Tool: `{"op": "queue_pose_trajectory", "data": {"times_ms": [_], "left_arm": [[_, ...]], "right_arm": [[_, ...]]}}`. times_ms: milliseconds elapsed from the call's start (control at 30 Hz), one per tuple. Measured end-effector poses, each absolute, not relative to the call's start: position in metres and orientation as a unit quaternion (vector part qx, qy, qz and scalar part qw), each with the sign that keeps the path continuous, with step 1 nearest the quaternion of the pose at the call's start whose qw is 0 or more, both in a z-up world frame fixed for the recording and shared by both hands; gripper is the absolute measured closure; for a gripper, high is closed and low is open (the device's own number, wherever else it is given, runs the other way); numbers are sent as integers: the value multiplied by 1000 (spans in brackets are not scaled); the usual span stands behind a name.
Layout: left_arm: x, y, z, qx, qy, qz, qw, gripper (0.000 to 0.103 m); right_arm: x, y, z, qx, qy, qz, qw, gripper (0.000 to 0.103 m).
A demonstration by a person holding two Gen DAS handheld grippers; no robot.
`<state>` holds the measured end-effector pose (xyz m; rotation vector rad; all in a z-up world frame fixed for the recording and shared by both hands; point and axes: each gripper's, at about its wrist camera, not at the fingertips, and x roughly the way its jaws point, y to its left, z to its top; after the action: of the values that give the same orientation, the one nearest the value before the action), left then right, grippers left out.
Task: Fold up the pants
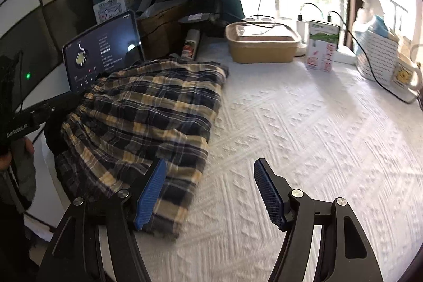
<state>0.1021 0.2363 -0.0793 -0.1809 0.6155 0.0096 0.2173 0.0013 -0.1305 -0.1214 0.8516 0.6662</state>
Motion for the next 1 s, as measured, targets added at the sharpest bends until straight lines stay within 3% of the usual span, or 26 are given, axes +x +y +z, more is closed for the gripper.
{"op": "queue_pose_trajectory", "data": {"times_ms": [100, 267, 400, 467, 633, 867, 1000], "left_arm": [[93, 224, -76, -95, 286, -1, 953, 35], [74, 196, -70, -76, 268, -11, 960, 12], [60, 177, -62, -66, 242, -18, 968, 9], [53, 165, -55, -56, 218, -25, 974, 0], [39, 143, -36, -34, 162, -20, 986, 1], [23, 125, -12, -26, 121, -11, 992, 1], [15, 119, -2, -8, 120, 34, 992, 1]], "right_arm": [[208, -12, -125, -51, 400, 300, 864, 32], [190, -31, -114, -52, 387, 269, 880, 32], [172, -51, -99, -54, 361, 246, 898, 29], [160, -61, -88, -58, 342, 234, 908, 24], [135, -76, -62, -64, 297, 213, 929, 21], [98, -93, -19, -60, 210, 176, 960, 2], [82, -97, -1, -59, 177, 157, 970, 0]]}}
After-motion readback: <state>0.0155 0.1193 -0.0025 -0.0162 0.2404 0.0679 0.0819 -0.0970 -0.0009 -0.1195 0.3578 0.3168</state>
